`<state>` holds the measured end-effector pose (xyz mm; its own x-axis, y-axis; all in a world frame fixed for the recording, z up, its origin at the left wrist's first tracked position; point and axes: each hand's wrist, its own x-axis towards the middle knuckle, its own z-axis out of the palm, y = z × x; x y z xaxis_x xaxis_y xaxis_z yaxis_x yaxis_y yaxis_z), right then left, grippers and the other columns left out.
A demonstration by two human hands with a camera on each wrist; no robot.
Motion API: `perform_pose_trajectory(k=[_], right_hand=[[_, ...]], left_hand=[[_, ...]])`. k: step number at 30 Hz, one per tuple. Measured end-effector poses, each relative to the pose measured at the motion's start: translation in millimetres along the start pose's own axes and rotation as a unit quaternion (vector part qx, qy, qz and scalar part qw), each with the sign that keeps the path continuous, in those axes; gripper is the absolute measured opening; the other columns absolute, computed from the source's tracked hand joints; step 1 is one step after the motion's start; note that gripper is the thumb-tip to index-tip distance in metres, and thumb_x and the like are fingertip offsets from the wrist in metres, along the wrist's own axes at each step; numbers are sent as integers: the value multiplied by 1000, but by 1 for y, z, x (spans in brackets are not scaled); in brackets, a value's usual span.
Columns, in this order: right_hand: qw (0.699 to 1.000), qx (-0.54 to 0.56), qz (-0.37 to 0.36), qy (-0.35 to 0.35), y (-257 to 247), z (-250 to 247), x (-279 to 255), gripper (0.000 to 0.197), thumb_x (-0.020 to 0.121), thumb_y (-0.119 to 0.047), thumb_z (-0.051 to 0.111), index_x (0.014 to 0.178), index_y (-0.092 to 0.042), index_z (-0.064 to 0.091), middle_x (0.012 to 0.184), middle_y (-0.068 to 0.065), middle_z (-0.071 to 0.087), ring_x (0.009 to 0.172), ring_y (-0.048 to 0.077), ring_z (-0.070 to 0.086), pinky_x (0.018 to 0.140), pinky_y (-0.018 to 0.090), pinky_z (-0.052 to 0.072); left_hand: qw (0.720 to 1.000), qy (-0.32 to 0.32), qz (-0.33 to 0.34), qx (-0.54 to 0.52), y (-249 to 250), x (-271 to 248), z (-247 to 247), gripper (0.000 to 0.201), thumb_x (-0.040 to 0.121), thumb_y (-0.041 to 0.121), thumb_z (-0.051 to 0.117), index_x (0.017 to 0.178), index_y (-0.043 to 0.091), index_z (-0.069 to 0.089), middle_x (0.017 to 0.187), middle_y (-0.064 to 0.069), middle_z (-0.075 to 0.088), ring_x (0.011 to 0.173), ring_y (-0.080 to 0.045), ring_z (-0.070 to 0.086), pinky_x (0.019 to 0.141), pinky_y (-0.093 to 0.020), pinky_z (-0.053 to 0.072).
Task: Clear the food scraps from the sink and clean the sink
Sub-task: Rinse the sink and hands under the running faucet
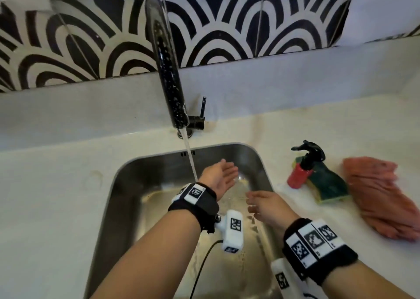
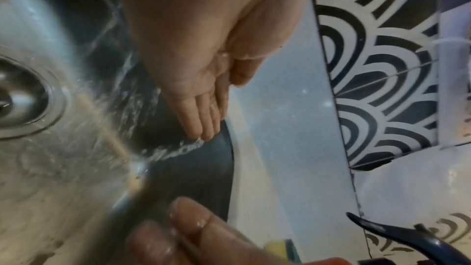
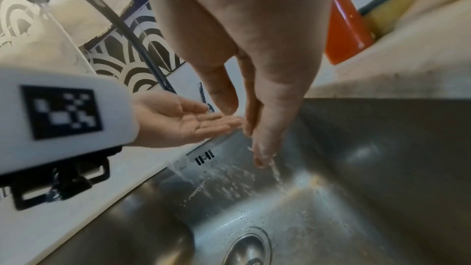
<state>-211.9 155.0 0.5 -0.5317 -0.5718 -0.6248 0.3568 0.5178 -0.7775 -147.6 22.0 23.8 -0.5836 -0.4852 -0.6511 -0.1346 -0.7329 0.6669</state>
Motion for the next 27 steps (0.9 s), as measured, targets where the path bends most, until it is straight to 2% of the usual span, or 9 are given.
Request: perform_pose_trajectory(k=[3, 5, 9, 11, 13, 16, 20, 24, 27], right_hand=[[1000, -11, -1, -16, -2, -5, -1, 17, 93, -6, 49, 101, -10, 63, 83, 7, 59, 60, 17, 50, 52, 26, 31], [999, -8, 4, -36, -6, -7, -3, 15, 93, -7, 51, 101, -8, 64, 83, 8, 61, 59, 16, 50, 52, 25, 31], [996, -48, 0, -73, -15, -5, -8, 19, 94, -11, 48, 90, -12, 67, 86, 6, 65, 67, 15, 56, 60, 23, 38], [994, -51, -2, -92, -19, 2, -9, 21, 95, -10, 47, 88, -10, 66, 83, 6, 64, 67, 15, 56, 59, 22, 38], [992, -42, 8, -119, -22, 13, -10, 22, 96, -11, 45, 86, -10, 65, 80, 5, 63, 69, 16, 55, 60, 23, 37], [986, -22, 26, -163, -24, 38, -9, 25, 98, -15, 43, 84, -13, 64, 80, 4, 65, 73, 17, 58, 67, 24, 42], [978, 50, 59, -196, -20, 72, -2, 29, 101, -21, 40, 87, -9, 63, 76, 6, 64, 69, 18, 61, 66, 26, 47], [971, 120, 93, -185, -19, 99, 6, 26, 101, -19, 38, 97, -4, 59, 77, 10, 60, 70, 21, 59, 73, 30, 49], [964, 170, 113, -173, -18, 113, 9, 33, 102, -23, 36, 89, -1, 58, 76, 13, 60, 70, 23, 59, 73, 32, 50]], left_hand=[[998, 9, 46, -29, 8, -4, 0, 44, 104, 29, 30, 132, 0, 47, 136, -14, 52, 126, -25, 49, 103, -35, 34], [997, 25, 48, -56, 10, -9, -13, 46, 104, 31, 28, 133, 1, 46, 138, -14, 49, 130, -26, 46, 106, -36, 32], [992, 55, 43, -100, 5, -27, -49, 46, 104, 32, 25, 127, 0, 49, 137, -16, 50, 129, -27, 47, 104, -36, 34], [991, 58, 39, -117, -1, -38, -66, 44, 104, 30, 26, 122, 0, 52, 135, -17, 52, 127, -28, 48, 106, -36, 35], [990, 60, 31, -124, -10, -47, -80, 44, 103, 31, 27, 116, 0, 55, 130, -18, 55, 119, -28, 53, 102, -36, 38], [991, 67, 19, -116, -23, -53, -96, 45, 103, 31, 27, 121, 0, 54, 120, -17, 60, 103, -25, 59, 92, -34, 44], [990, 72, -5, -119, -39, -51, -110, 41, 102, 30, 30, 115, 3, 58, 106, -11, 67, 96, -20, 62, 79, -30, 46], [988, 73, -18, -134, -45, -45, -116, 38, 101, 28, 34, 102, 4, 63, 84, -9, 68, 78, -20, 62, 72, -29, 49], [989, 62, -16, -131, -49, -40, -116, 36, 100, 25, 35, 106, 4, 64, 78, -8, 71, 70, -16, 67, 68, -27, 54]])
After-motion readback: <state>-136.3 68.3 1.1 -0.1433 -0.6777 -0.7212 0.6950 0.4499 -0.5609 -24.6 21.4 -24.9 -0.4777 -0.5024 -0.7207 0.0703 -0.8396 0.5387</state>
